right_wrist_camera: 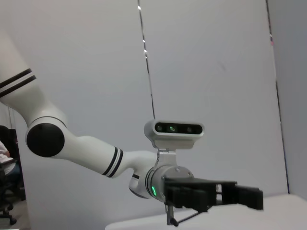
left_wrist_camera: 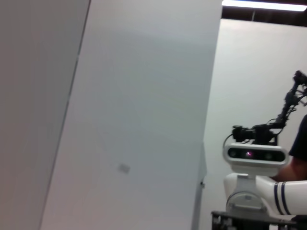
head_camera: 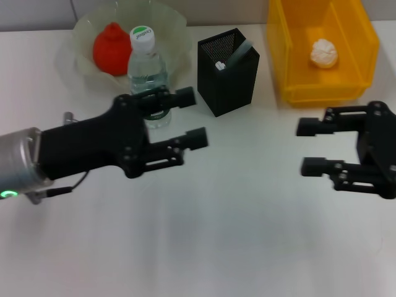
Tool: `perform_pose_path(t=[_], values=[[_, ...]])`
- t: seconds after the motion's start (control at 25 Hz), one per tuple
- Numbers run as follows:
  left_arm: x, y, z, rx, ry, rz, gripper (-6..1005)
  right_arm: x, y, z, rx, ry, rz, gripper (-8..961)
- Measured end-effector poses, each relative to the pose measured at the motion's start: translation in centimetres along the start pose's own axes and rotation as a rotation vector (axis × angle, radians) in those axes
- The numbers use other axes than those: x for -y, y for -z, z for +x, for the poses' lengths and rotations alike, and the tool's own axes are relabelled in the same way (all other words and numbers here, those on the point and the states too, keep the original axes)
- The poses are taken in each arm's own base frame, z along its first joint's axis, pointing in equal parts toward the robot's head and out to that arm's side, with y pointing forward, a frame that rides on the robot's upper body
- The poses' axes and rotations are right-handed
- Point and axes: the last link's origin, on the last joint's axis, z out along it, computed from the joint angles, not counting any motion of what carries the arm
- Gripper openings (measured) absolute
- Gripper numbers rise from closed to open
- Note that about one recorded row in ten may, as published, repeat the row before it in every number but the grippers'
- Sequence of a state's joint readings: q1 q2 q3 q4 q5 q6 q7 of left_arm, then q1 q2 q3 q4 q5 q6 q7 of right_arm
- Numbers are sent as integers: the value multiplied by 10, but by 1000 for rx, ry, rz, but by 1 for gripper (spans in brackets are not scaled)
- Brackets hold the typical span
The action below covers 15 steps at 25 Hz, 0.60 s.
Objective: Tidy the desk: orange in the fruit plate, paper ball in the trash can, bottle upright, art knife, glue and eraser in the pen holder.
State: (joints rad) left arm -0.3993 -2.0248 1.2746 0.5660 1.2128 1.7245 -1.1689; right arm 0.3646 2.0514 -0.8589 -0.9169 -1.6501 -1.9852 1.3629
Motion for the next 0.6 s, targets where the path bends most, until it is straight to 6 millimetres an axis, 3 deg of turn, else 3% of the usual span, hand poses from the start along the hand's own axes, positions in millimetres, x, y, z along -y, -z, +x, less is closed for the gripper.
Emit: perform_pose_path(t=[0.28,0.6], values=[[-1,37,6,-25,-3,81,724,8,-23,3,22,9,-29,530],[-8,47,5,-36,-2,86,724,15,-33,10,46,13,-19,532]])
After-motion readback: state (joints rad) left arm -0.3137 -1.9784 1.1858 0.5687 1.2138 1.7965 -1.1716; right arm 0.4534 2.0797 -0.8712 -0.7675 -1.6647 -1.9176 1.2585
